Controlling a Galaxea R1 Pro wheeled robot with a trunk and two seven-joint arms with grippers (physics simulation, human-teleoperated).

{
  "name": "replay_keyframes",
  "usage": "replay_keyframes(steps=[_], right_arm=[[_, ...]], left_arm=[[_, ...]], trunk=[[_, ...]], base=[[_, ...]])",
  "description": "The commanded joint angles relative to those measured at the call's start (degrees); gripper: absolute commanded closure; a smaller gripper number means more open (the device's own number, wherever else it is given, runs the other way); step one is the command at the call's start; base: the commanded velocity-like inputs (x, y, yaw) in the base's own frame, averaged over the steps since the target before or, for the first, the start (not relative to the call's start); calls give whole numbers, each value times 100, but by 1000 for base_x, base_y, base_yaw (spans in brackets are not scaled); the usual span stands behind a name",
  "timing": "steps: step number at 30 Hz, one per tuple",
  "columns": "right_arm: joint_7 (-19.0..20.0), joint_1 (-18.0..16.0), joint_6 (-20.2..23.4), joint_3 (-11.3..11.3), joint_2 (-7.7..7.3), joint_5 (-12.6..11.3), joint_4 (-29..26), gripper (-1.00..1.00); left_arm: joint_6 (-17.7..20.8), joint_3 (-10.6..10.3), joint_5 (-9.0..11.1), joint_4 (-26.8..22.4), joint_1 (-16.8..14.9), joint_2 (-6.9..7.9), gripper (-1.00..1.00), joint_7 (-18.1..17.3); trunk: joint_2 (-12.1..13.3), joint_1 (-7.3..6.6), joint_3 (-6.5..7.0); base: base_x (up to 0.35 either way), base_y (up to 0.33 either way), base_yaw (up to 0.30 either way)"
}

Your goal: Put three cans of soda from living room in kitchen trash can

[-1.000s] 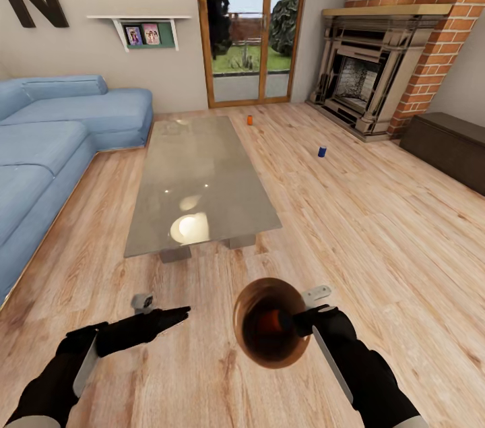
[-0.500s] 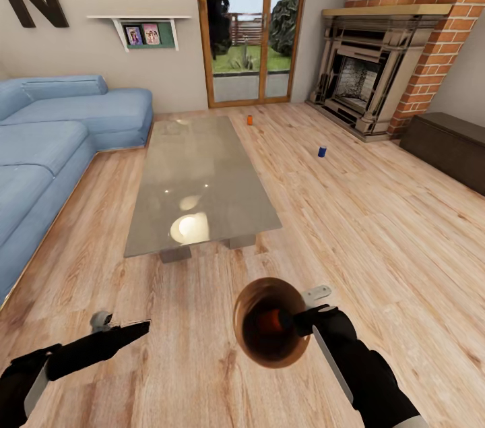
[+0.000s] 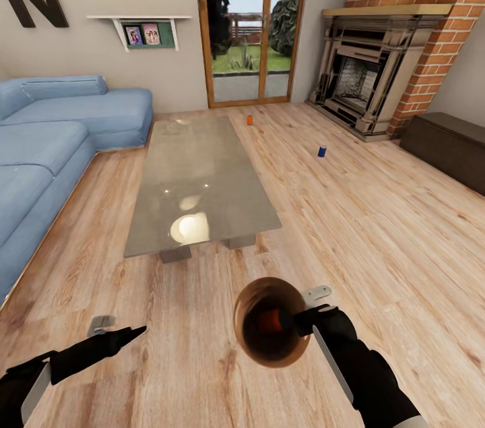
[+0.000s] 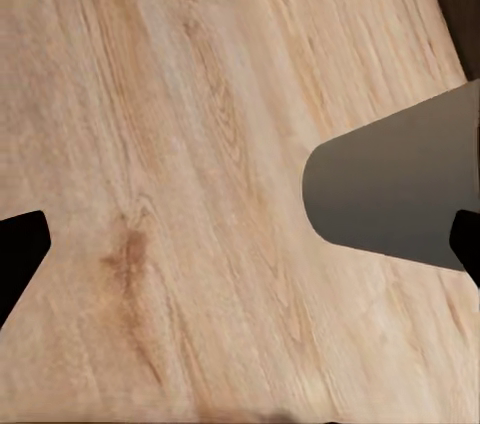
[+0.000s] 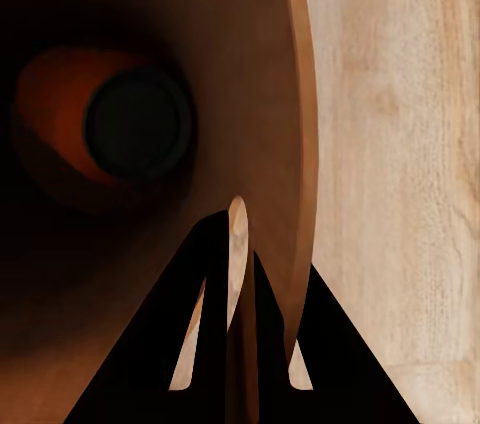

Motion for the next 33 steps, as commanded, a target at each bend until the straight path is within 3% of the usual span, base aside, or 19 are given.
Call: replay_keyframes(steps=[1,11,33], right_arm=[[37,-1,-5,2,1,-76,-1,100],[39,-2,-5,6,1,-100,-1,100],[26,1,-40,-1,1,-100,-1,100]], left_arm=[[0,-4,-1,1,0,-1,-100,23],[0,0,1,1,0,-1,-100,36],[0,2,1,1,0,-1,-100,34]], trunk=[[0,0,1],[0,0,1],[0,0,171]], base=[[123,-170,-156],[132,-204,-200],[7,-11,-12]])
